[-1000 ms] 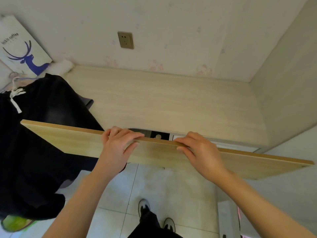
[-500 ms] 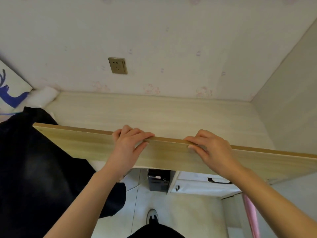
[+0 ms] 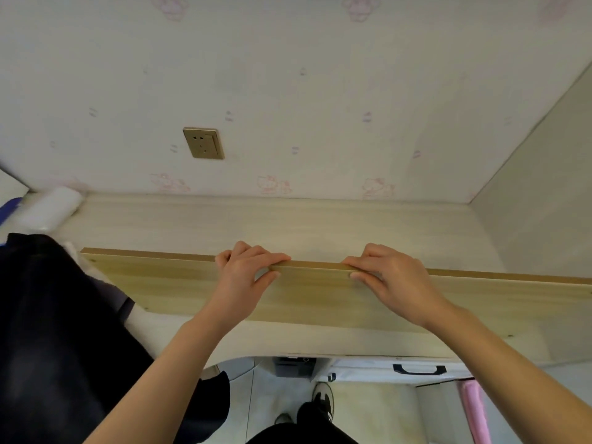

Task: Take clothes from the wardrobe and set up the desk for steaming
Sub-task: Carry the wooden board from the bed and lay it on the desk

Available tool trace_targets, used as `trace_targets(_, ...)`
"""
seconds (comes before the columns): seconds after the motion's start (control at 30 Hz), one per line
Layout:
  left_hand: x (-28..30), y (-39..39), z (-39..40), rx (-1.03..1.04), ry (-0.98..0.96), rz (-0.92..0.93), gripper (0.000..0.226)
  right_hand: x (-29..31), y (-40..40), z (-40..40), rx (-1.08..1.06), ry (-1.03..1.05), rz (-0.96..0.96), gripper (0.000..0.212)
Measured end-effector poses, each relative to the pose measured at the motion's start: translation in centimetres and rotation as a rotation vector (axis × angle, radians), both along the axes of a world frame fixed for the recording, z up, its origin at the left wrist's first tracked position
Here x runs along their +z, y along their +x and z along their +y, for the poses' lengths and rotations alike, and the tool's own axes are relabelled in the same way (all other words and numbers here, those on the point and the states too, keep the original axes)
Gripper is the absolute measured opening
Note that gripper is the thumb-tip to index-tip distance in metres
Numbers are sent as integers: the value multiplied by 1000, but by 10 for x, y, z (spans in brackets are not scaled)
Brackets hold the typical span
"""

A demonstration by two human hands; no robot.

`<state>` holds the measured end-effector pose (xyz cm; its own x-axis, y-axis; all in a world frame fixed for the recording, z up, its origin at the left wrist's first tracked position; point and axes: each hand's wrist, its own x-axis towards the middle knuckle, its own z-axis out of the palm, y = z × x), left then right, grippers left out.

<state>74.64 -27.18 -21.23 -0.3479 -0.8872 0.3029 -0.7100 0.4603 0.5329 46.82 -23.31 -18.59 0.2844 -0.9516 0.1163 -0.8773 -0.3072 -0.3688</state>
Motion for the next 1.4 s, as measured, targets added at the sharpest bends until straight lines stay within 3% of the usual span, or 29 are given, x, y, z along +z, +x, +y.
trace_targets(0.63,-11,-42,-42,76,151,-48,31,-18,-45,-69,102,214,-50,31)
trace_targets(0.93,-23,-31,-49,149,7,-103,25,-15,-38,-92,149,230,-52,27)
trace_targets(1.13,-37,-32,-37,303,-214,-193,38,-20,-32,-111,133,245,-35,26)
trace_targets(1.3,-64,-32,-21,340,-81,-268,74,-24,-27,-127,86,248,-14,24)
trace_targets(1.4,-79,-29,-26,327,11,-308,68,-29,-23,-140,56,261,-9,24)
